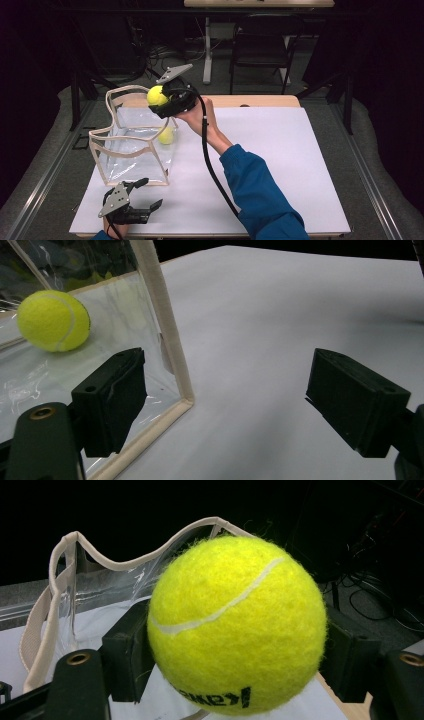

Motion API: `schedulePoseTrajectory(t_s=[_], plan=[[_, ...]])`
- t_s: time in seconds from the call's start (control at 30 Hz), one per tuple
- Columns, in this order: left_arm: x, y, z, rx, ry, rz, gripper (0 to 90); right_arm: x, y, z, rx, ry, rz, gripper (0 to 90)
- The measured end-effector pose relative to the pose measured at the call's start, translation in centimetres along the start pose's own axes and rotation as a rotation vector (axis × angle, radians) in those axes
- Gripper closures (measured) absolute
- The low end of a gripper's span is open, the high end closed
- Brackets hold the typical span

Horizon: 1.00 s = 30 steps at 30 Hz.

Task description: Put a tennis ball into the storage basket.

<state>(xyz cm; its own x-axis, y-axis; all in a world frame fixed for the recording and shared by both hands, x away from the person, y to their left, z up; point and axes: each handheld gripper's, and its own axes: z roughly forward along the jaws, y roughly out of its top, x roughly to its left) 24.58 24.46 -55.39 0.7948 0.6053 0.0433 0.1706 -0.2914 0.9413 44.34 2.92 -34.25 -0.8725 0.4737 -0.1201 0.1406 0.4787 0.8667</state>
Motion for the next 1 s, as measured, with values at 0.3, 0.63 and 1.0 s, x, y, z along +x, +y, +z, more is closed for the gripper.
schedulePoseTrajectory(t_s=[0.3, 0.63, 1.0], plan=[[0.0, 0.0, 0.0, -0.001, 0.001, 0.0, 16.1, 0.2, 0.0, 0.5, 0.003, 0.001, -0.003, 26.0], [0.0, 0.0, 0.0, -0.001, 0.0, -0.002, 16.1, 0.5, 0.2, 1.0, 0.001, 0.005, -0.003, 26.0], [0.0, 0.0, 0.0, -0.003, 0.001, 0.0, 16.0, 0.8, 0.3, 1.6, 0.008, 0.007, -0.008, 26.0]])
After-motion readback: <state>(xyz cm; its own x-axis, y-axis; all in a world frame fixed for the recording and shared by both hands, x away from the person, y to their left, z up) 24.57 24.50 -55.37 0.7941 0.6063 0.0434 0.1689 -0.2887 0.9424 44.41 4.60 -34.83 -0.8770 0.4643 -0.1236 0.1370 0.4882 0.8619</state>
